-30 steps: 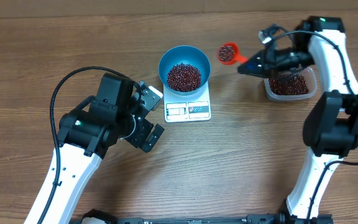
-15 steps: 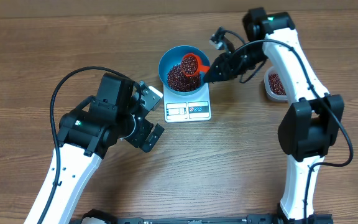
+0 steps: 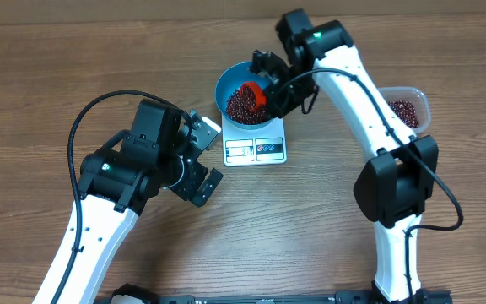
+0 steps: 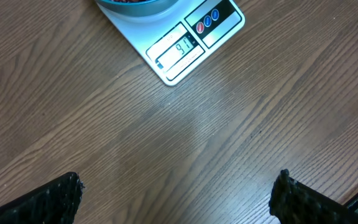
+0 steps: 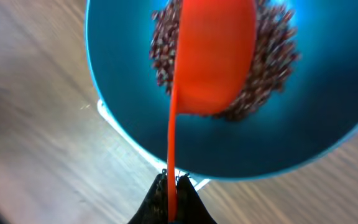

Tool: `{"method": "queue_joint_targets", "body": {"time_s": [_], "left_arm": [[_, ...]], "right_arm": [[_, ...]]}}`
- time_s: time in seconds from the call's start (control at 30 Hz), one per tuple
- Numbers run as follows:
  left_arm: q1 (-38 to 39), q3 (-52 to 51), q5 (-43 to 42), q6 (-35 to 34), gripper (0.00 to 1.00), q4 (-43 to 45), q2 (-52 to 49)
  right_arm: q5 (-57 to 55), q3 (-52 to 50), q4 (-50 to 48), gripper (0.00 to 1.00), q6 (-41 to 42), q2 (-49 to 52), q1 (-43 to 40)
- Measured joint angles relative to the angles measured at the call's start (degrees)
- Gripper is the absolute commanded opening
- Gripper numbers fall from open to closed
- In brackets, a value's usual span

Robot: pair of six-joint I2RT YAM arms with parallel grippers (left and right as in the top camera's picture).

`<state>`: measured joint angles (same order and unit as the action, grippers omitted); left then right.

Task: Scoop item into bowl and weigh 150g on scale
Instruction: 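Tilt the red cup with the right gripper to pour beans into bowl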

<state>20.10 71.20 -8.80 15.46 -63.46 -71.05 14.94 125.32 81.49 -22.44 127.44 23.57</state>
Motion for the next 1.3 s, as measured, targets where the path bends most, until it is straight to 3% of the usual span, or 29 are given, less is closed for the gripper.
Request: {"method": "queue_joint_targets", "body": {"time_s": [0.57,1.0,1.3], "left_arm": [[0.0,0.0,0.0,0.0,1.0,0.0,0.0],[0.0,0.0,0.0,0.0,1.0,0.0,0.0],[0.0,0.0,0.0,0.0,1.0,0.0,0.0]], "right_arm": [[-27.3,4.0,0.3,0.04,1.2,0.0,7.4],[-39.1,4.0,-1.2,0.04,1.2,-7.0,11.5],[-38.1,4.1,0.0,0.04,2.5,-15.0,11.5]]}}
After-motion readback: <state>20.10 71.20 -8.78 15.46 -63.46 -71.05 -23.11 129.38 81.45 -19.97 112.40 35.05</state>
